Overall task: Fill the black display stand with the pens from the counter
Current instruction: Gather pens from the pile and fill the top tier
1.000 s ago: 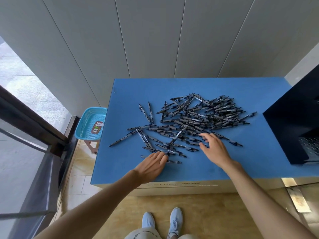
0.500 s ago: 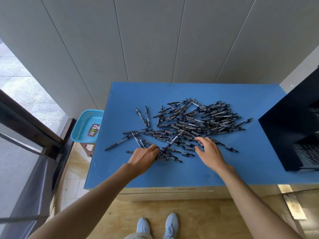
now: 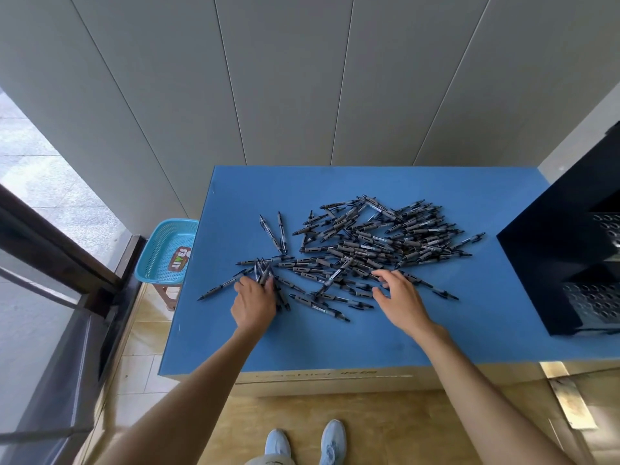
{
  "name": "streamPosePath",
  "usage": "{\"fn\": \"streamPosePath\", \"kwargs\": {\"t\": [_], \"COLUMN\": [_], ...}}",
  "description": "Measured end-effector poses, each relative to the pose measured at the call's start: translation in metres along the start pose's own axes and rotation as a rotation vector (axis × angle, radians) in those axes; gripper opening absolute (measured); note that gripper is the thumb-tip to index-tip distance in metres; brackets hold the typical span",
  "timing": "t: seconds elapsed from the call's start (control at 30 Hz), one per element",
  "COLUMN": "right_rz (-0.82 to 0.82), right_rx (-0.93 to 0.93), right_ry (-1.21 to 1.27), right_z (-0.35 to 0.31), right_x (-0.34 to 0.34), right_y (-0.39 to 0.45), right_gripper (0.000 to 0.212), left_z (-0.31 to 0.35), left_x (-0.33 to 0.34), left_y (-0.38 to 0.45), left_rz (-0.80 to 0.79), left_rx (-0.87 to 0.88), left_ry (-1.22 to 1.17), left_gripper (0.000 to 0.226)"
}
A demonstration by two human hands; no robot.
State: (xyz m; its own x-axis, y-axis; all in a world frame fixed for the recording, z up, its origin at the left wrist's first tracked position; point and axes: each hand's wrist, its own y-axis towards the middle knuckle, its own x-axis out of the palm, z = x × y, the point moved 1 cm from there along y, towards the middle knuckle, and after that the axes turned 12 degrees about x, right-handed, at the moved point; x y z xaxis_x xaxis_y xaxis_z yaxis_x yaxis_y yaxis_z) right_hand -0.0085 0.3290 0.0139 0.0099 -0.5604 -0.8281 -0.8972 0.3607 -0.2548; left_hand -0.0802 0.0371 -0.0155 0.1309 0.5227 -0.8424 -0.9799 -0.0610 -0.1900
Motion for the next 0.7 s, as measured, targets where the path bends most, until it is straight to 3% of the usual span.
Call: {"fn": "streamPosePath", "kwargs": {"t": [0.1,0.3,0.53,0.7], "right_rz": [-0.009,-0.006,-0.031,-0.035], "right_rx": [0.006,-0.005,-0.008,-0.005], "right_ry": [0.008,0.040,0.080,0.168], "right_z": [-0.001,-0.011,-0.026,-0.039], "right_x": [0.002,0.005,0.020,0.033], "right_y": [0.000,0.002,0.000,-0.007], "right_gripper": [0.037,0.037,0.037,0.036], "left_z": [0.007,0.006,0.009,0.001], "left_x": [0.004,-0.005,-0.006,0.003], "left_y": [0.005,0.015,0.012,0.001], "left_rz": [-0.043,-0.037,-0.055,0.036], "left_rx": [-0.002,0.027,0.066,0.138], "left_ry": [0.032,0.039,0.043,0.077], "left_gripper": [0.073,0.038,0.037,0.018]}}
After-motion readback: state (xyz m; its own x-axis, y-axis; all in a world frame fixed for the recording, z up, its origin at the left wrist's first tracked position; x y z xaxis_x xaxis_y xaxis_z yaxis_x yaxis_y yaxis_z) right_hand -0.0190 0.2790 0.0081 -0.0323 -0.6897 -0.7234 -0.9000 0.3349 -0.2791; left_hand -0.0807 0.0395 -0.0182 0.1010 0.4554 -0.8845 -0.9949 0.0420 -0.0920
